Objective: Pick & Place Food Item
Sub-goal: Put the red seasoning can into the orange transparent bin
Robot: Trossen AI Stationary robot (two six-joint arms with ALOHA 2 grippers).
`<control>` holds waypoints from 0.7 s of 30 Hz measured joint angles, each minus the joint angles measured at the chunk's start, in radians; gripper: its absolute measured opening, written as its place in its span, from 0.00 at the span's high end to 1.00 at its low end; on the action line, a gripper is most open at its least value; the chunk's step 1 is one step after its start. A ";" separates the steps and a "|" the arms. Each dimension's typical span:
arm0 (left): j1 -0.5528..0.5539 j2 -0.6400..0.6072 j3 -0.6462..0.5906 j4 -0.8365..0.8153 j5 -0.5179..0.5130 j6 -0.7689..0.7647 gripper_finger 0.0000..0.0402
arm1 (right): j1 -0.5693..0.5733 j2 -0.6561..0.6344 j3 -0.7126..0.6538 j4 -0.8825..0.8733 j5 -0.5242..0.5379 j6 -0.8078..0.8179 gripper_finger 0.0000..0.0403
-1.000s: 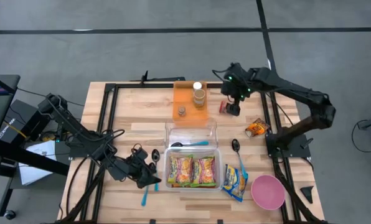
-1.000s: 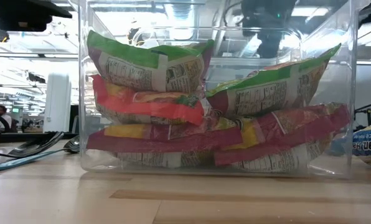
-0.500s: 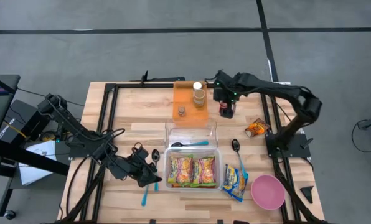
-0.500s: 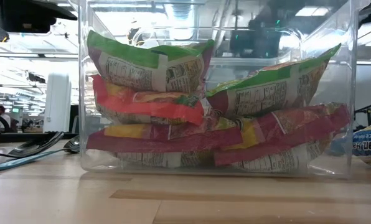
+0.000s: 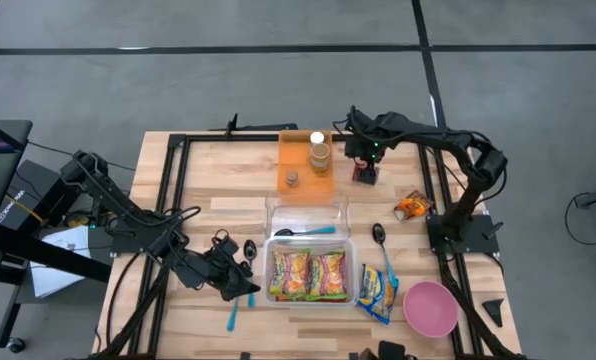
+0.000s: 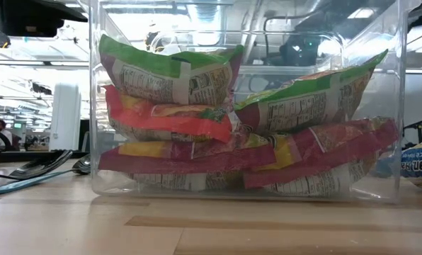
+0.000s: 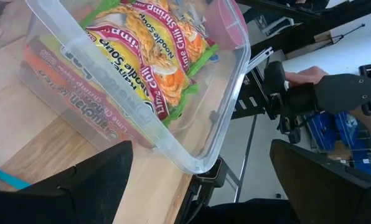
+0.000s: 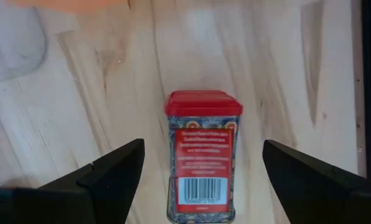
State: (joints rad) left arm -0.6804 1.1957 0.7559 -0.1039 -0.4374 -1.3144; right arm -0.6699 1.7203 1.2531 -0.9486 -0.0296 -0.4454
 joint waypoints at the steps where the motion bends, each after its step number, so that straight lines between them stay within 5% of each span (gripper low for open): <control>1: 0.000 0.000 0.000 0.000 0.000 0.000 0.07 | 0.001 0.000 0.000 0.002 -0.001 0.000 0.20; 21: 0.000 0.000 0.000 0.000 0.001 -0.002 0.07 | 0.014 0.003 -0.133 0.169 0.000 0.010 0.20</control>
State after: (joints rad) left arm -0.6804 1.1961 0.7555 -0.1040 -0.4366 -1.3163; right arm -0.6559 1.7233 1.1199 -0.7801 -0.0291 -0.4350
